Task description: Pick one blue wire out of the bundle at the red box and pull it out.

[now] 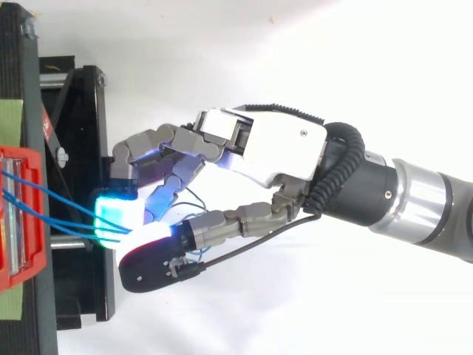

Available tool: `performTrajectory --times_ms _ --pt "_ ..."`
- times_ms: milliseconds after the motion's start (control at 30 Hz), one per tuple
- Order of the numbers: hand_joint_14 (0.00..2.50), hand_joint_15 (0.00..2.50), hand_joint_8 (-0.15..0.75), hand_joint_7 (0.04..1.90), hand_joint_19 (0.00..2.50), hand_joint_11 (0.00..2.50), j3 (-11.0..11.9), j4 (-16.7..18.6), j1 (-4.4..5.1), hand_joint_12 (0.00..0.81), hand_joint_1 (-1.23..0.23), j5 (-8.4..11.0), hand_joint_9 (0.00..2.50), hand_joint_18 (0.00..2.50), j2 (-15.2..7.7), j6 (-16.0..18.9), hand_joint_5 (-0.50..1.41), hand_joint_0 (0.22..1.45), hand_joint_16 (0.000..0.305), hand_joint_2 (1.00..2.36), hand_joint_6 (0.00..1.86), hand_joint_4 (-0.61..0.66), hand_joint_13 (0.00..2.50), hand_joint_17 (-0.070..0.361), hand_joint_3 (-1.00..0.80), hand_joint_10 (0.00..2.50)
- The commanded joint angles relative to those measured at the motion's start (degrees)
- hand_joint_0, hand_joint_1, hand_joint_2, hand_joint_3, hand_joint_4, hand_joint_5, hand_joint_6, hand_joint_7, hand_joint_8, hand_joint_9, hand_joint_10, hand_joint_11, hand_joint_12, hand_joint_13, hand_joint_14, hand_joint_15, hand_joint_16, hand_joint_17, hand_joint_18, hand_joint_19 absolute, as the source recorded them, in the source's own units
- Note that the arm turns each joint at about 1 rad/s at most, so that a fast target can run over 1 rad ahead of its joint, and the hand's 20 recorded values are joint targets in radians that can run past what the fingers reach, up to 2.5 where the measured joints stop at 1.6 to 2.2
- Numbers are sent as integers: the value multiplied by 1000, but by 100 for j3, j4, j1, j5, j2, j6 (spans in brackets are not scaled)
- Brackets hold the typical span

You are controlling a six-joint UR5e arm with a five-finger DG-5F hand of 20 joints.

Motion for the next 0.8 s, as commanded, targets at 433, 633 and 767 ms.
performTrajectory --times_ms 433,633,767 --pt "14 361 142 1489 565 544 0 -5 0 281 -677 0 1256 300 6 7 -2 900 41 1018 578 126 628 92 -145 20" --pt "15 389 177 1024 518 757 0 3 0 301 -761 0 1122 326 -3 7 -129 899 42 1015 850 159 615 94 -129 25" --pt "15 401 185 967 516 862 0 3 0 307 -793 0 1096 323 6 -2 -140 896 43 1017 875 204 611 96 -137 24"
